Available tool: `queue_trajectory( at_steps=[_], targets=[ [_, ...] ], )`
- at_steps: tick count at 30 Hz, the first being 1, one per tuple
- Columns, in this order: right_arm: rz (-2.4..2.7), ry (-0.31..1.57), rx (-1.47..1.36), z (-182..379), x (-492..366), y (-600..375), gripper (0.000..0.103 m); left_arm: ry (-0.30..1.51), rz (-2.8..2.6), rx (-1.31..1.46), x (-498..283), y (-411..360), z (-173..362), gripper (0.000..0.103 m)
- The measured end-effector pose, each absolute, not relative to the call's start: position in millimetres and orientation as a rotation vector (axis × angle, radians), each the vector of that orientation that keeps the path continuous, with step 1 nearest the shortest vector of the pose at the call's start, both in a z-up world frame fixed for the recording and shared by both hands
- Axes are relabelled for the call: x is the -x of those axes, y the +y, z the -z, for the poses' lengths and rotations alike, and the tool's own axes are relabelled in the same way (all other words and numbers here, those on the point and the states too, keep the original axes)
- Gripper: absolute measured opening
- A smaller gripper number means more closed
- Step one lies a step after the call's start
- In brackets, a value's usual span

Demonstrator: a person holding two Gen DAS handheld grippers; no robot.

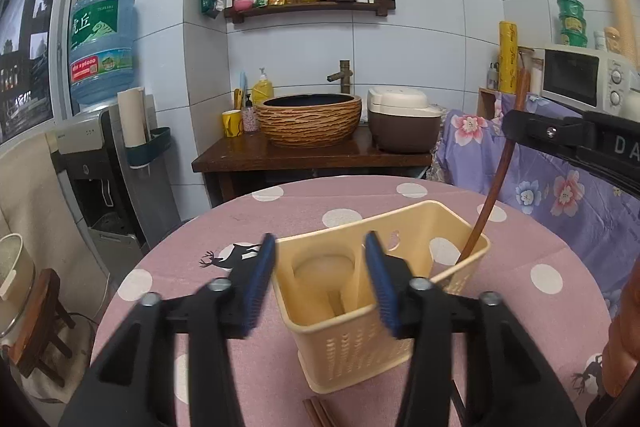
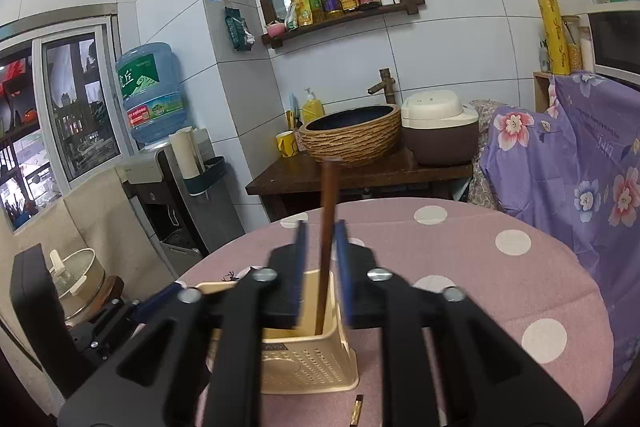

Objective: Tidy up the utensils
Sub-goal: 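Lower the clear spoon into the holder with the left tool while the right tool drops the chopstick in, then return both tools to the remaining utensils on the table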

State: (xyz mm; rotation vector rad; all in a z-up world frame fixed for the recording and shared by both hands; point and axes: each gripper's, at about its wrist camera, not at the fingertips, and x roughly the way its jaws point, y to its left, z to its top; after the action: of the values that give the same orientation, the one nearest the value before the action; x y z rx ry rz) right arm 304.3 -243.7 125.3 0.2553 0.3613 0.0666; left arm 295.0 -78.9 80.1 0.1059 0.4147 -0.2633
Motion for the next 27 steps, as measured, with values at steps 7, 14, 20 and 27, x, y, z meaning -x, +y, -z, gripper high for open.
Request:
queue_trajectory(
  at_steps=[7,14,20,27],
  targets=[
    [-0.025,0.393,-0.228,-113,-270,-249,0.066,0.393,0.273,-0.107,-260,-66,-78,0.078],
    [0.024,0.576,-0.202,-65,-239,-262,0.071,0.513,0.244,-0.044,-232,-33,-46,0.081],
    [0.058,0.745,-0.268,-8,-219,-276,0.071,0.632,0.214,-0.008,-213,-19,-8,0.069],
    [0.071,0.791,-0.301,23,-194,-274,0.071,0.763,0.259,0.012,-205,-27,22,0.057]
  ],
)
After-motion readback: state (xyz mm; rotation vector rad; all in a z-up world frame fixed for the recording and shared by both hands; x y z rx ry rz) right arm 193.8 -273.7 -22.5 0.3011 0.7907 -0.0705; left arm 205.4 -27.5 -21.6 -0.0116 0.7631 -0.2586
